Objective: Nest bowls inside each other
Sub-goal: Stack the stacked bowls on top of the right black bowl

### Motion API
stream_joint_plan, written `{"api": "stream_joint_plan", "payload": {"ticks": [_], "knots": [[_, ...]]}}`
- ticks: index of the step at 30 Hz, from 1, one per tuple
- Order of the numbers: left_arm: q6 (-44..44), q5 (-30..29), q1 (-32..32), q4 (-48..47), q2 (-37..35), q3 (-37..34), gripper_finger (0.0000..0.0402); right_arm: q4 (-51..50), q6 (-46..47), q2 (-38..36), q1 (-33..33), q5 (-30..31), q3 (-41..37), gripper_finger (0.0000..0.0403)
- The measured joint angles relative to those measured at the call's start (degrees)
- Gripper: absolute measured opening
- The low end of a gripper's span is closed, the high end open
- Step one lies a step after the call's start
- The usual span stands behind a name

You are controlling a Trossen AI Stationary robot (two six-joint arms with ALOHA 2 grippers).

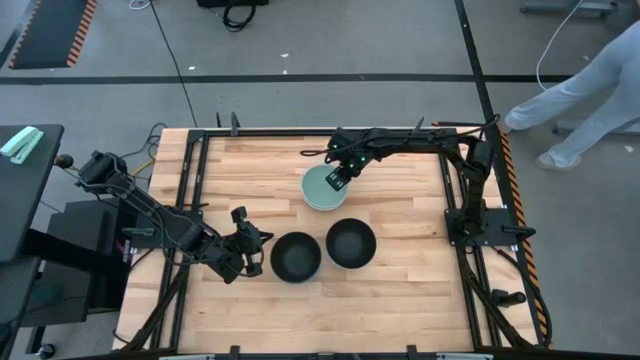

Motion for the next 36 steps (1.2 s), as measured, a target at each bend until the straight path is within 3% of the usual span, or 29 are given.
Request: {"api": "stream_joint_plan", "payload": {"ticks": [7,25,36], "knots": [[-0.02,0.00,0.00,0.00,0.00,0.00,0.0023,-0.07,1.12,0.00,0.12,0.05,0.00,0.0018],[0.00,0.00,0.00,0.02,0.00,0.00,0.0015,-0.30,-2.80,0.00,-0.35,-0.31,0.15,0.0018],[0.04,0.00,-0.01,-0.02,0.00,0.00,0.0025,-9.90,-5.07,-0.09,1.10,1.80,10.68,0.0018]]}}
